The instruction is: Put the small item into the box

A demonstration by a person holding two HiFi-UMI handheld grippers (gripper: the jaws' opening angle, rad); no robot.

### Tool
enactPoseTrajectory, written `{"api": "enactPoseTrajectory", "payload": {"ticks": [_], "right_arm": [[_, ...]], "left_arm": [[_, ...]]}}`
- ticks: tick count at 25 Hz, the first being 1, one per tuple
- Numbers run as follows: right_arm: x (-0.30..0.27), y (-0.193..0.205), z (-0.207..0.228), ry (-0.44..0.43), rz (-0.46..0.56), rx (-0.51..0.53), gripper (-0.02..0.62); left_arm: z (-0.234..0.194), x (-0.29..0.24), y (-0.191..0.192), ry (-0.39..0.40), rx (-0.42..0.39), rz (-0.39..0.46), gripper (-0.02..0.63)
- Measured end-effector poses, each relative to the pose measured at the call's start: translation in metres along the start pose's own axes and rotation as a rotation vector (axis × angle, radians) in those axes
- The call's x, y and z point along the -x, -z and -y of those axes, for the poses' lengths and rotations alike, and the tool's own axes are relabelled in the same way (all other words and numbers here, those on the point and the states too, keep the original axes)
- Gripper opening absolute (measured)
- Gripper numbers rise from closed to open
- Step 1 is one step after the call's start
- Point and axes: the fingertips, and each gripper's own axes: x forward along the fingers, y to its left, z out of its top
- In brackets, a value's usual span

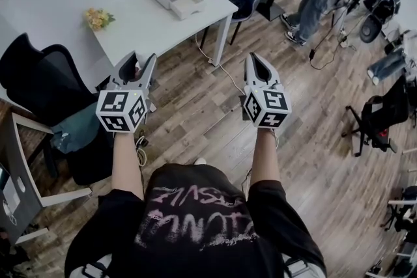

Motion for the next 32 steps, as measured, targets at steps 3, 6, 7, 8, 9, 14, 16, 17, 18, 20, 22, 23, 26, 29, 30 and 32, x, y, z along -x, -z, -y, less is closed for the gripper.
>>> {"api": "enactPoseTrajectory", "payload": {"ticks": [3, 6, 7, 8, 9, 14, 16, 17, 18, 20, 22, 23, 26, 29, 30, 32], "right_arm": [[-0.007, 0.001, 0.007, -0.01, 0.0, -0.005, 0.011], [-0.016, 0.006, 0.009, -0.036, -0.018, -0.018, 0.011], [-0.018, 0.008, 0.01, -0.046, -0.025, -0.024, 0.011], [-0.021, 0.01, 0.01, -0.054, -0.029, -0.03, 0.011], [-0.024, 0.011, 0.011, -0.059, -0.029, -0.036, 0.011], [-0.042, 0.011, 0.018, -0.053, -0.024, -0.024, 0.011], [-0.051, 0.012, 0.02, -0.054, -0.026, -0.02, 0.011], [-0.055, 0.013, 0.022, -0.052, -0.029, -0.016, 0.011], [-0.06, 0.014, 0.024, -0.049, -0.031, -0.009, 0.011], [-0.069, 0.015, 0.028, -0.043, -0.034, 0.001, 0.011], [-0.08, 0.016, 0.033, -0.04, -0.034, 0.0, 0.011], [-0.085, 0.016, 0.036, -0.039, -0.034, -0.001, 0.011], [-0.103, 0.02, 0.045, -0.035, -0.045, 0.009, 0.011], [-0.122, 0.023, 0.051, -0.035, -0.053, 0.027, 0.011], [-0.129, 0.023, 0.053, -0.035, -0.053, 0.032, 0.011], [-0.142, 0.022, 0.058, -0.029, -0.053, 0.036, 0.011]], "left_arm": [[0.004, -0.007, 0.001, 0.001, -0.007, -0.015, 0.175], [0.005, -0.015, 0.002, 0.003, -0.016, -0.018, 0.175], [0.005, -0.018, 0.003, 0.001, -0.015, -0.019, 0.175], [0.004, -0.021, 0.004, -0.001, -0.011, -0.022, 0.176], [0.003, -0.023, 0.005, -0.003, -0.007, -0.026, 0.175], [-0.005, -0.039, 0.006, -0.007, -0.005, -0.026, 0.175], [-0.008, -0.047, 0.007, -0.005, -0.005, -0.022, 0.175], [-0.009, -0.052, 0.007, -0.004, -0.007, -0.022, 0.175], [-0.011, -0.057, 0.008, -0.004, -0.009, -0.024, 0.175], [-0.013, -0.068, 0.01, -0.002, -0.014, -0.029, 0.175], [-0.016, -0.08, 0.012, 0.0, -0.016, -0.032, 0.175], [-0.018, -0.086, 0.013, 0.0, -0.018, -0.033, 0.175], [-0.025, -0.106, 0.016, 0.006, -0.013, -0.038, 0.175], [-0.032, -0.125, 0.018, 0.018, -0.005, -0.042, 0.175], [-0.034, -0.132, 0.018, 0.02, -0.006, -0.044, 0.175], [-0.038, -0.146, 0.018, 0.022, -0.011, -0.048, 0.175]]}}
